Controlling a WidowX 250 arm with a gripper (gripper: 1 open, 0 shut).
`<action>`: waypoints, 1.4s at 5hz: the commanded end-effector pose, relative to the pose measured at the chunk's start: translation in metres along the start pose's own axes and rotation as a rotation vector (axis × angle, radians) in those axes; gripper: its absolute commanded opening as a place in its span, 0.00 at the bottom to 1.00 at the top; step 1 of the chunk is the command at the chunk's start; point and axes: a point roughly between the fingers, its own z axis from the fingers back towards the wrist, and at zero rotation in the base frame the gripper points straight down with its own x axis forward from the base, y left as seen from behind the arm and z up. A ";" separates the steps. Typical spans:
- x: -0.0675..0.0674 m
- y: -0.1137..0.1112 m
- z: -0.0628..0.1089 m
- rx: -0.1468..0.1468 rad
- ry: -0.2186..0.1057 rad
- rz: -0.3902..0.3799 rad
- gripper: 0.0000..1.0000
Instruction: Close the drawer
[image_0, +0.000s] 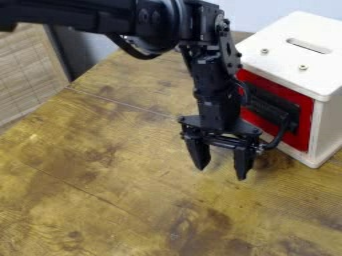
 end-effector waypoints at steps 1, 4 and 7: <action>0.008 -0.015 0.042 -0.010 -0.129 -0.033 1.00; 0.003 -0.017 0.039 -0.010 -0.139 -0.022 1.00; 0.002 -0.016 0.035 0.006 -0.140 -0.026 1.00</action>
